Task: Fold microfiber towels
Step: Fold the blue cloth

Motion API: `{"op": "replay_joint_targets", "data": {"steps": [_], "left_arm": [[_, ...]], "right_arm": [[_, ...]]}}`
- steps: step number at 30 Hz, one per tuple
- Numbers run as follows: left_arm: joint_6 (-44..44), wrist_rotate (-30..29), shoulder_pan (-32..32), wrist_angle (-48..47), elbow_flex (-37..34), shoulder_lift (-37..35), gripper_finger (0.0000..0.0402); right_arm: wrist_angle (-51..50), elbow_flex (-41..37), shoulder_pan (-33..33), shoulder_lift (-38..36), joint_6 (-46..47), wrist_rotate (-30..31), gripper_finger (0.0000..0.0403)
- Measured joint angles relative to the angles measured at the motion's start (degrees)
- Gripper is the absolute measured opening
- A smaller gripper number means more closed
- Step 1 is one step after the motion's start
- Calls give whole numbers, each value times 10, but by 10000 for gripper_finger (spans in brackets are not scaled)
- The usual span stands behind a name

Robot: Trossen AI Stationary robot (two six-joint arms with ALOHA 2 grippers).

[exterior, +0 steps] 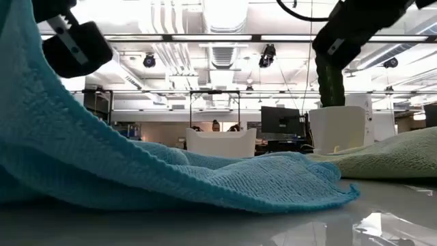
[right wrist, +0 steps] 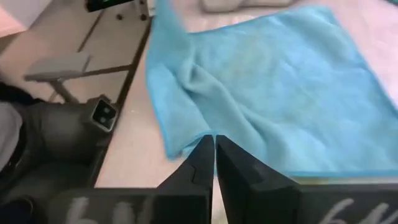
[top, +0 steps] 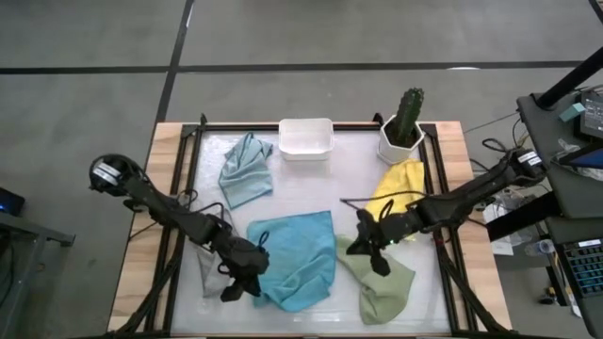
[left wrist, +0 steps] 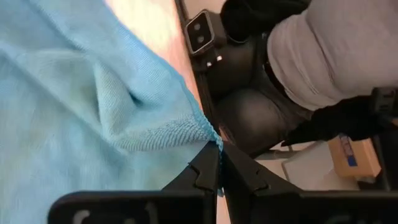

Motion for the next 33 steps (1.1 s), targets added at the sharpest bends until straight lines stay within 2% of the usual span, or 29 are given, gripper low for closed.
{"op": "replay_joint_targets", "data": {"steps": [3,7,14,17,21,24,33], "left_arm": [[-5,-16,0,-24,0,-10,0],[0,-44,2,-50,-1,-12,0],[1,-75,6,-69,-1,-13,0],[1,-86,6,-69,-1,-13,0],[6,-87,6,-69,-1,-13,0],[16,-91,6,-68,-2,-13,0],[58,-111,10,-69,-5,-13,0]], "right_arm": [[67,-5,8,41,-28,-4,25],[106,18,17,115,-55,-3,61],[104,105,42,243,-105,-2,125],[59,153,57,283,-124,30,138],[-30,222,74,327,-135,79,140],[-65,265,87,354,-143,83,135],[-65,313,107,417,-125,86,111]]}}
